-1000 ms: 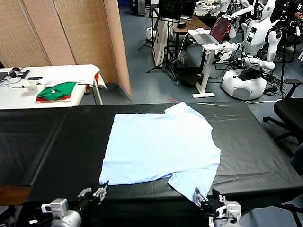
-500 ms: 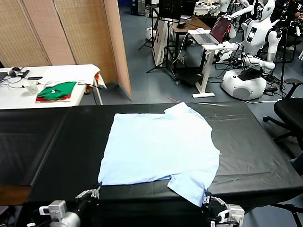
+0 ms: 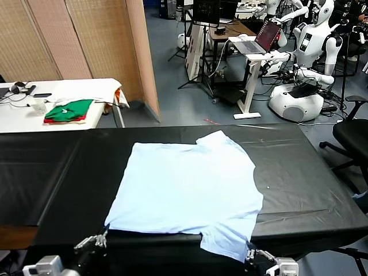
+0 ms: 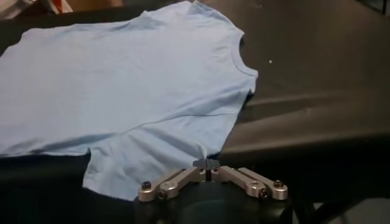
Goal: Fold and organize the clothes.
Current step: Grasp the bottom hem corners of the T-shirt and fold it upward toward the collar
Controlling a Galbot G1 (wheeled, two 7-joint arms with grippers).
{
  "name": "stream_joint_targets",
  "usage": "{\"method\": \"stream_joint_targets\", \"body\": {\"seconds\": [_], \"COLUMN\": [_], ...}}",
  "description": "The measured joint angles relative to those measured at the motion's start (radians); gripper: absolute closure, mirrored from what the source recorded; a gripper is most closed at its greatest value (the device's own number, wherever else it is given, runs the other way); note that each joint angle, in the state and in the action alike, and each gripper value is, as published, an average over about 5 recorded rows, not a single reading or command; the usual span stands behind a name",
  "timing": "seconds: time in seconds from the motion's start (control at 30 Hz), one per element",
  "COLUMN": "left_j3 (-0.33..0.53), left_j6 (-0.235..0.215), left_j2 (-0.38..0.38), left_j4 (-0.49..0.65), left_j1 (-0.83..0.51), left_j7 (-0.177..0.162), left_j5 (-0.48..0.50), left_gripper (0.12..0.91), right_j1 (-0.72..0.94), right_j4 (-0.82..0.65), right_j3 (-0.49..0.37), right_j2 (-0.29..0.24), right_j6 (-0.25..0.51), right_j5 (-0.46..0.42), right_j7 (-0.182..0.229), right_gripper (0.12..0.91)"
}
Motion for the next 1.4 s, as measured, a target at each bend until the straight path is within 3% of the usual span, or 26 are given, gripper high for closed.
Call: {"method": "stream_joint_targets", "body": {"seconds": [0.2, 0.6, 1.4], "left_j3": [0.032, 0.088, 0.187], "left_j6": [-0.041, -0.077, -0.069], "left_j2": [-0.012, 0.008, 0.109], "left_j4": [0.054, 0.219, 0.432], "left_j1": [-0.096, -0.335, -0.531], "left_j7": [0.004, 0.009, 0.012], "left_j5": [0.030, 0.159, 0.205], "left_gripper": [0.880, 0.880, 0.880], "right_j1": [0.121, 0.385, 0.565], "right_j4": [-0.088, -0.288, -0.481], "right_j3": [0.002, -0.035, -0.101], "right_j2": [-0.038, -0.069, -0.077], "right_j6": [0.066, 0.059, 0.068], "right_j5": [-0.012, -0.041, -0.074], "right_j7": [-0.039, -0.021, -0.039], "right_gripper": [0.885, 0.885, 0.860]}}
